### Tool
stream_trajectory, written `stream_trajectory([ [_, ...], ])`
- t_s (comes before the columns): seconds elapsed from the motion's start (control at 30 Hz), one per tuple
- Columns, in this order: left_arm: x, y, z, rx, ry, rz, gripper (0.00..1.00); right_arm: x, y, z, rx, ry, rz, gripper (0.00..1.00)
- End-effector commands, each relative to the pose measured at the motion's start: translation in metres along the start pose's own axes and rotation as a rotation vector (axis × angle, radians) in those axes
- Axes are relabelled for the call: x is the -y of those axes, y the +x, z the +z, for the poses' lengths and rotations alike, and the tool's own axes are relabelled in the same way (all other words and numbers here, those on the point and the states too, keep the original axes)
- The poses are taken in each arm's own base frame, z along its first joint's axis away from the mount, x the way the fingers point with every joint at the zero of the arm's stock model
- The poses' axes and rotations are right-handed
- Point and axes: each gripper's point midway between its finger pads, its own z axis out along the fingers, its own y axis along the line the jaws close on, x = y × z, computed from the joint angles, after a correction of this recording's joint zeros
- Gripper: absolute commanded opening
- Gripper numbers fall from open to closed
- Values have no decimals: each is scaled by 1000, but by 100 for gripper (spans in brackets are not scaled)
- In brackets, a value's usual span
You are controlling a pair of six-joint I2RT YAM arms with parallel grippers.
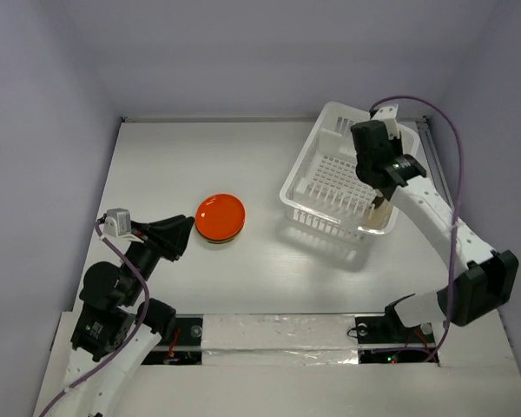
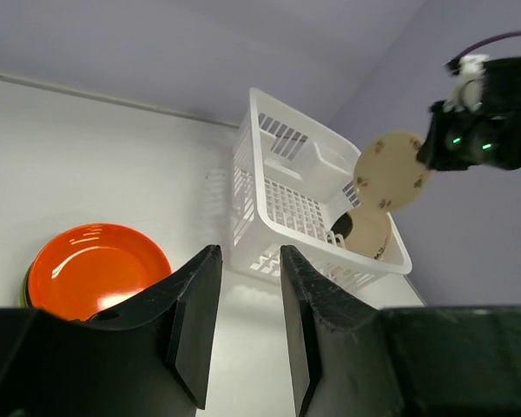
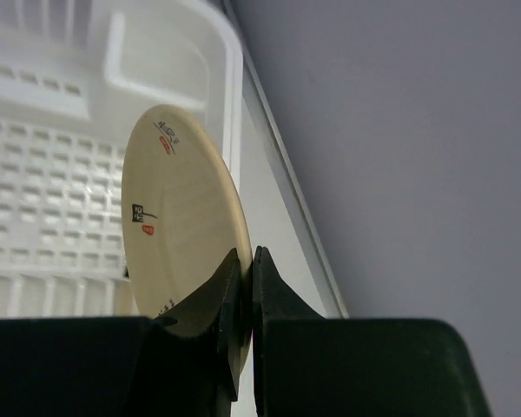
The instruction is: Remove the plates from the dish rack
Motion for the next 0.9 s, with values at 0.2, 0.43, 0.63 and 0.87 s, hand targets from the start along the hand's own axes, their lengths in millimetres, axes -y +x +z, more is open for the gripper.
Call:
stream_trajectory([
  [0.2, 1, -1, 8, 6, 9, 1, 30, -42, -98, -131, 239, -604, 475, 0],
  [0.43, -4, -2, 10, 7, -16, 4, 29, -198, -109, -228, 182, -1092, 454, 0],
  [0.63, -5, -2, 9, 11, -22, 4, 29, -318, -81, -255, 63, -1189, 362, 0],
  [0.87, -4, -1, 10, 4, -14, 4, 29, -369, -54, -247, -21, -1205, 337, 0],
])
